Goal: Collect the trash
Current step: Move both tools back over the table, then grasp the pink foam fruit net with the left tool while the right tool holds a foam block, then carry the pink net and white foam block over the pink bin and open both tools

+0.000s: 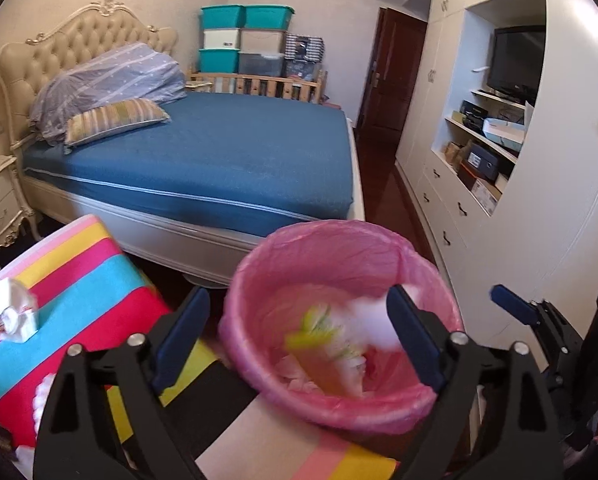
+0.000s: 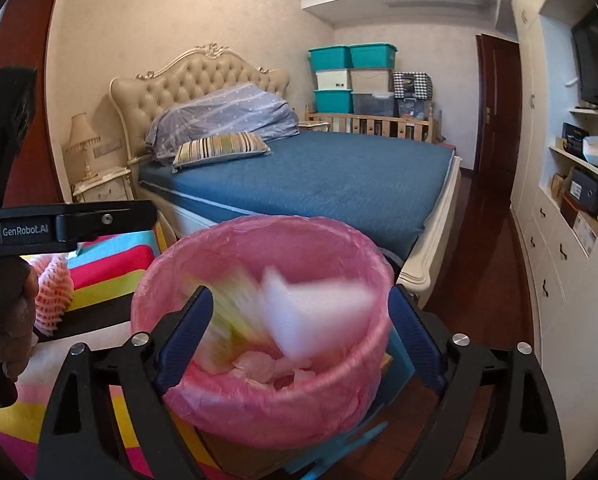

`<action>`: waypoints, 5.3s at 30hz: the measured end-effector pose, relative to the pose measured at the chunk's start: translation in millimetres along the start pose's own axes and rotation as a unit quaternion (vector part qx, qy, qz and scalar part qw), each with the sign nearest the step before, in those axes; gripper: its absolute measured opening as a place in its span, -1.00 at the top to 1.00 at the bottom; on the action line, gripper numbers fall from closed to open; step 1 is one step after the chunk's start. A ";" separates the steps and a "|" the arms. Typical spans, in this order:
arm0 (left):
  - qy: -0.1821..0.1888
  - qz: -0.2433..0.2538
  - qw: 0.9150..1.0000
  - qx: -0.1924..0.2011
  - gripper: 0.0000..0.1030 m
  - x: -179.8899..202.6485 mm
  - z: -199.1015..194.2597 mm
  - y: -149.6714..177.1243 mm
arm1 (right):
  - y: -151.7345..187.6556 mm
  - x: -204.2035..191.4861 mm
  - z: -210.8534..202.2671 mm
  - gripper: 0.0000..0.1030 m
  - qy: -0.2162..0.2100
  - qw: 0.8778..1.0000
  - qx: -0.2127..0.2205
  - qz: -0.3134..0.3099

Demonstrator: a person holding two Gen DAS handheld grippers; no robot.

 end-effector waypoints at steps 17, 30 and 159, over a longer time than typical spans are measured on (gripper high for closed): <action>-0.049 0.014 0.996 0.067 -0.91 -43.4 -171.2 80.7 | 34.4 -77.4 -63.7 -0.62 -0.039 0.995 -0.041 0.083; -0.211 -0.064 0.974 0.060 -0.91 -162.3 -305.5 183.5 | 51.6 -212.9 -64.8 -0.62 -0.161 0.984 -0.070 0.014; -0.096 0.039 0.985 0.136 0.04 -60.3 -255.0 112.7 | 8.2 -150.0 -106.1 -0.28 -0.045 0.997 0.037 -0.050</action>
Point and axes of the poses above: each gripper's, at about its wrist camera, not at the fingertips, and z roughly the way its jaws point, x to its right, y to its underside, the point moved 3 cm from there along z, roughly the way its jaws point, and after that the axes turned 5 degrees about -y, right-handed, at the moved point
